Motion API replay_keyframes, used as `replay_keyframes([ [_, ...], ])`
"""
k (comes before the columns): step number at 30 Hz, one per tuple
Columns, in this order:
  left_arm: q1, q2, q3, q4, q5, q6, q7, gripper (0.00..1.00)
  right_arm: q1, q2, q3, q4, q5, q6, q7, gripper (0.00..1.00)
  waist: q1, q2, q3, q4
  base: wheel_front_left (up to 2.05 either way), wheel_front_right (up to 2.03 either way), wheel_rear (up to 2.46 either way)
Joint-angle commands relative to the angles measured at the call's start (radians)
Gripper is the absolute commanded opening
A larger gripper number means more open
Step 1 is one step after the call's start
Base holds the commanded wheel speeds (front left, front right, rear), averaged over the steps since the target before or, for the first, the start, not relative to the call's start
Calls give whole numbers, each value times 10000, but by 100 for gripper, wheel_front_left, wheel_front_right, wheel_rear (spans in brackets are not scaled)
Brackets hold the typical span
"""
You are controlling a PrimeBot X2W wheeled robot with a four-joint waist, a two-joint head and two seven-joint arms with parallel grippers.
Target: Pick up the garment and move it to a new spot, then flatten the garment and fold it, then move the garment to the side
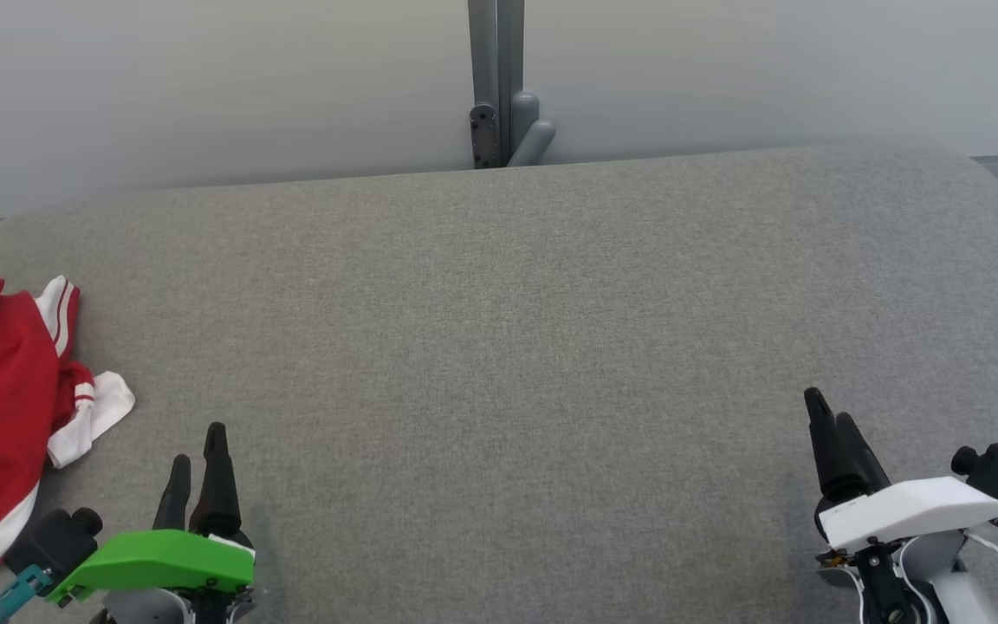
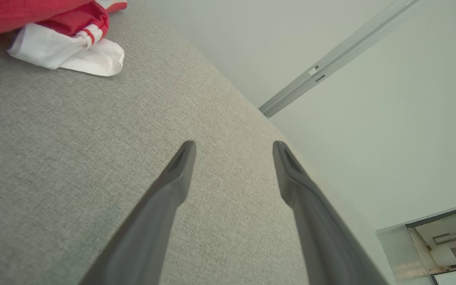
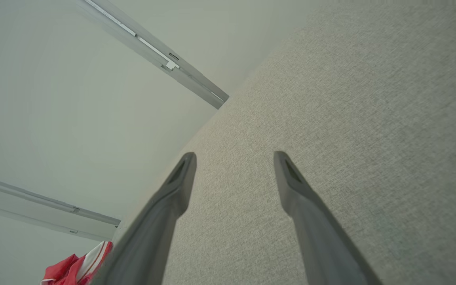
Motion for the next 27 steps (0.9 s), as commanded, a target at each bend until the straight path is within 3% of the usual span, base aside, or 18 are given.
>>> replay_keyframes([
  [1,-261,53,-31,-43,421,38,-108,100,-278,-125,74,-94,-410,5,-128,100,0,32,7,1,0,0,0],
  [27,-334,65,-293,192,3529,316,-850,100,-440,-211,496,60,-3471,6,-886,100,0,51,110,-68,0,0,0],
])
